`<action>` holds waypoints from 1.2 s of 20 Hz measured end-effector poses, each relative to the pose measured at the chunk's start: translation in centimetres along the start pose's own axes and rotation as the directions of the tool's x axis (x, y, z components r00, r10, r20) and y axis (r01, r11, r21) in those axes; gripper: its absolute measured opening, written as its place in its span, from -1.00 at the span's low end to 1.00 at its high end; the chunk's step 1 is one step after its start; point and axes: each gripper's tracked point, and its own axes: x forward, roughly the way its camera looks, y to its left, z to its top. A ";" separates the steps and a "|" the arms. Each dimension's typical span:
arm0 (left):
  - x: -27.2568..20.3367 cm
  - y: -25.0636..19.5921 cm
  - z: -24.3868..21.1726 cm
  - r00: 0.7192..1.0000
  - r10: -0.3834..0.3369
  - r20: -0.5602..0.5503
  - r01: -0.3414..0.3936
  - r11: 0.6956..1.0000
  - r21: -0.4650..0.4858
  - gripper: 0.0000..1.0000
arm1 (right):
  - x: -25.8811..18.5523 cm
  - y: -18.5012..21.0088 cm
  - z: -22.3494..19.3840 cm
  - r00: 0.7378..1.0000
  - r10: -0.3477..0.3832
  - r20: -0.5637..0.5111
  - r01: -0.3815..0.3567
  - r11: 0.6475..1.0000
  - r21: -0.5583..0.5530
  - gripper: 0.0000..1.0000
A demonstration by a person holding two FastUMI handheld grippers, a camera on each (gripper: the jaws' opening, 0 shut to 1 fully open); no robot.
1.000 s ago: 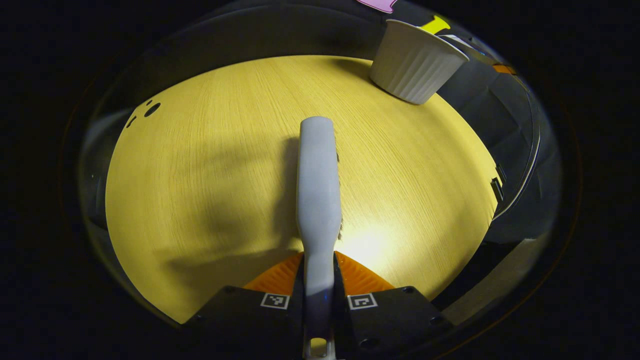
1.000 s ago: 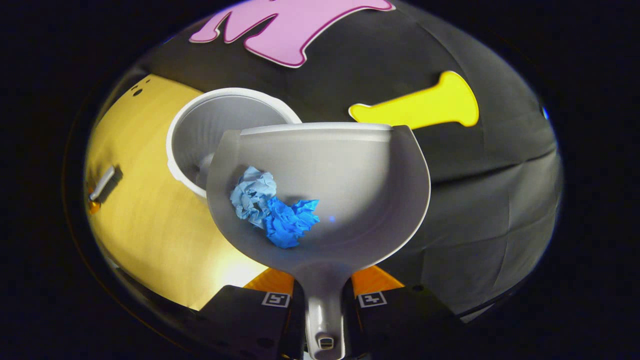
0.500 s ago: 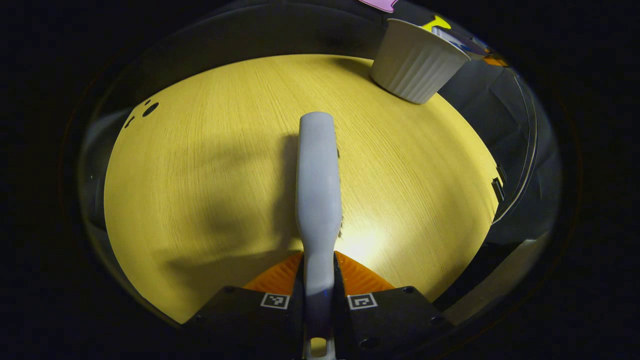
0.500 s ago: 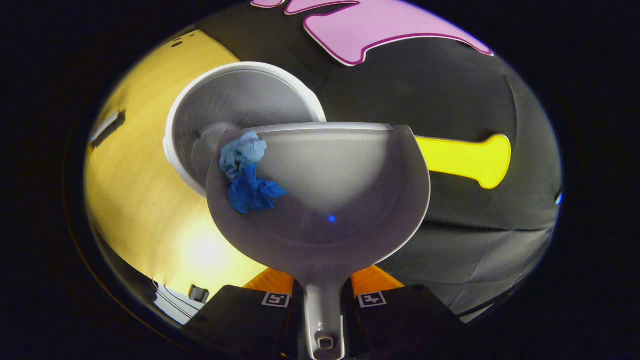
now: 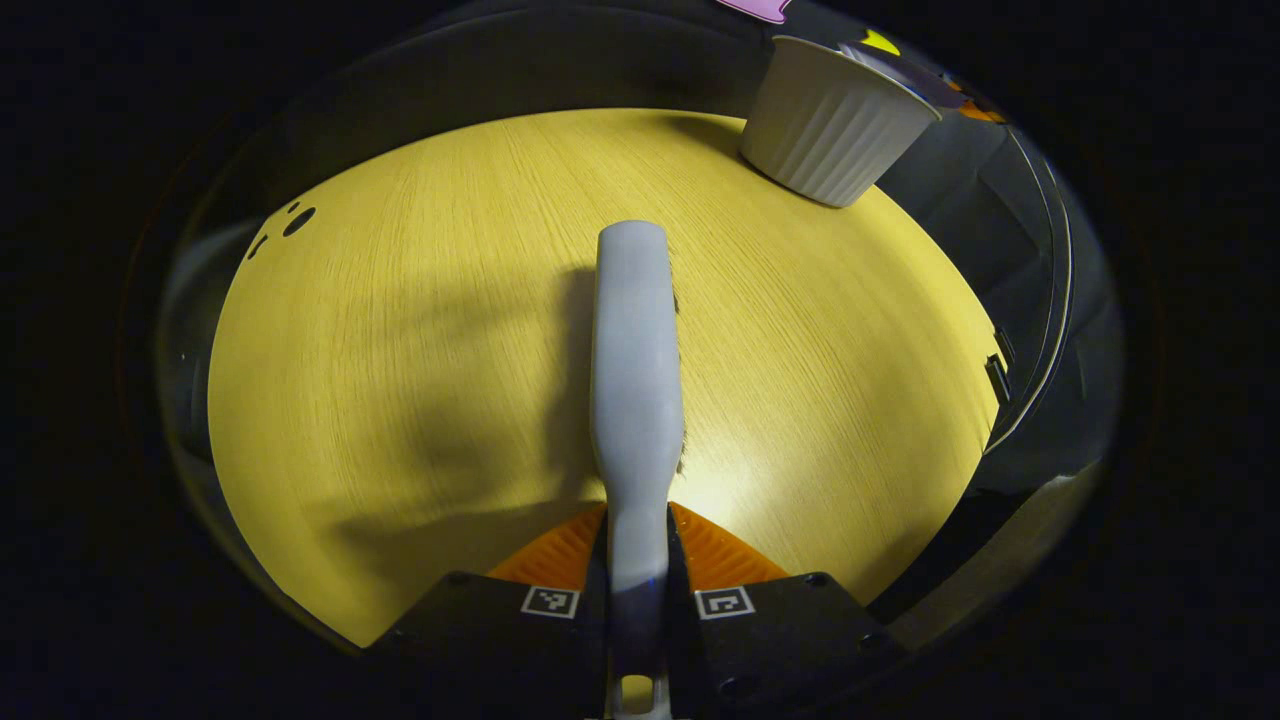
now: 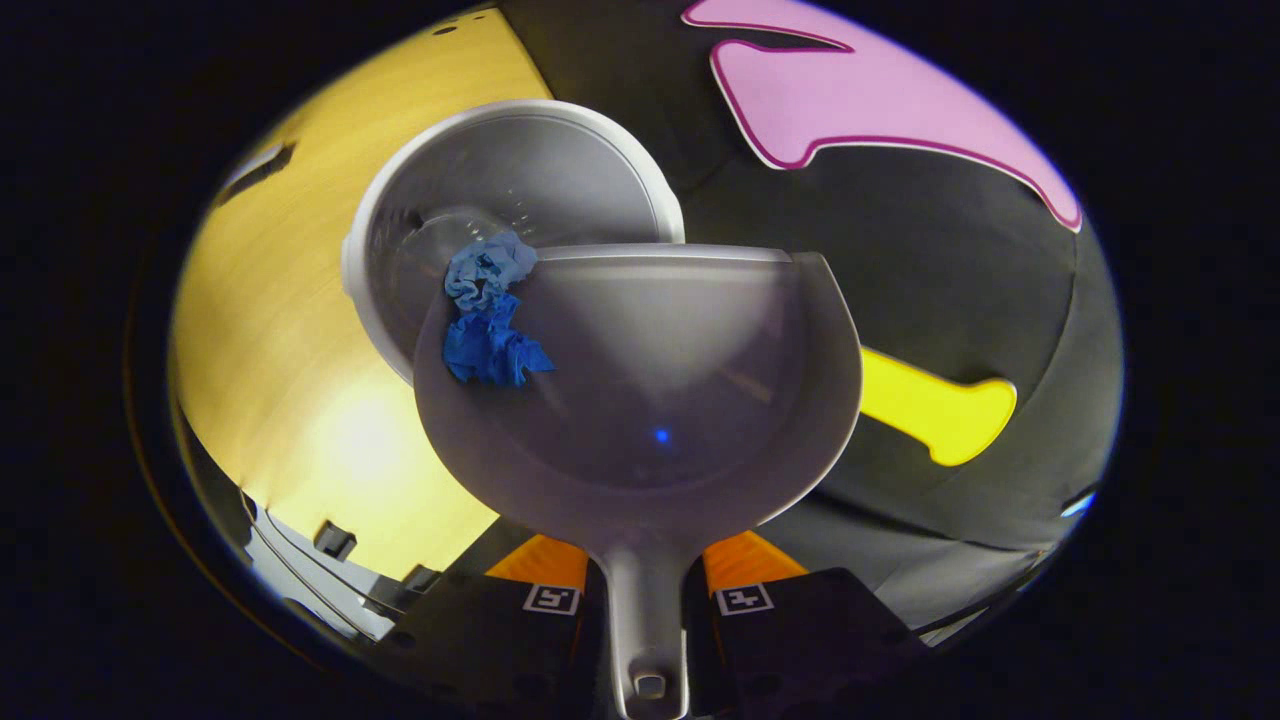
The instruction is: Pick up the small broom and dustpan from the desktop, sweep the trash into the dustpan with the broom, and then empty the trash into the garbage bin.
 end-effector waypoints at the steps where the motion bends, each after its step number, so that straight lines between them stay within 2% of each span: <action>1: 0.1 -0.1 -0.1 1.000 0.001 0.000 -0.001 1.000 0.002 -0.45 | -0.1 0.0 0.3 1.000 -0.001 0.001 0.001 1.000 -0.017 -0.31; 6: 0.2 -0.1 -0.1 1.000 0.007 -0.002 -0.007 1.000 0.001 -0.44 | -0.2 -0.3 1.3 0.999 -0.032 0.010 0.033 0.992 -0.122 -0.31; 9: 0.3 -0.2 -0.2 1.000 0.009 -0.002 -0.009 1.000 0.003 -0.44 | -0.5 -1.3 2.4 0.997 -0.077 0.025 0.080 0.972 -0.221 -0.31; 11: 0.2 -0.3 -0.2 1.000 0.008 0.000 -0.008 1.000 0.002 -0.45 | -0.6 -1.6 3.1 0.995 -0.093 0.029 0.098 0.968 -0.233 -0.31; 12: 0.2 -0.2 -0.2 1.000 0.007 0.000 -0.007 1.000 0.001 -0.44 | -0.7 -1.4 3.2 0.996 -0.087 0.028 0.091 0.969 -0.228 -0.20; 14: 0.2 -0.2 -0.4 1.000 0.007 0.000 -0.007 1.000 0.000 -0.45 | -0.7 -1.4 3.2 0.996 -0.080 0.031 0.085 0.972 -0.219 -0.41; 15: 0.2 -0.2 -0.3 1.000 0.008 0.000 -0.008 1.000 0.000 -0.45 | -0.5 -1.5 3.1 0.996 -0.079 0.032 0.084 0.975 -0.206 -0.32; 19: 0.3 -0.1 -0.4 1.000 0.008 0.000 -0.008 1.000 0.000 -0.44 | 0.2 -1.8 2.2 0.996 -0.075 0.049 0.079 0.992 -0.101 -0.32; 21: 0.3 -0.1 -0.4 1.000 0.008 0.001 -0.008 1.000 -0.002 -0.44 | 0.2 -1.0 1.7 0.998 -0.015 0.067 0.013 1.000 0.025 -0.32; 23: 0.3 -0.1 -0.5 1.000 0.009 -0.001 -0.009 1.000 -0.001 -0.45 | -0.2 -0.7 1.0 0.996 0.036 0.087 -0.048 0.989 0.143 -0.32; 24: 0.3 -0.1 -0.5 1.000 0.010 -0.002 -0.010 1.000 0.001 -0.45 | -0.3 -0.7 0.7 0.994 0.047 0.095 -0.065 0.978 0.196 -0.41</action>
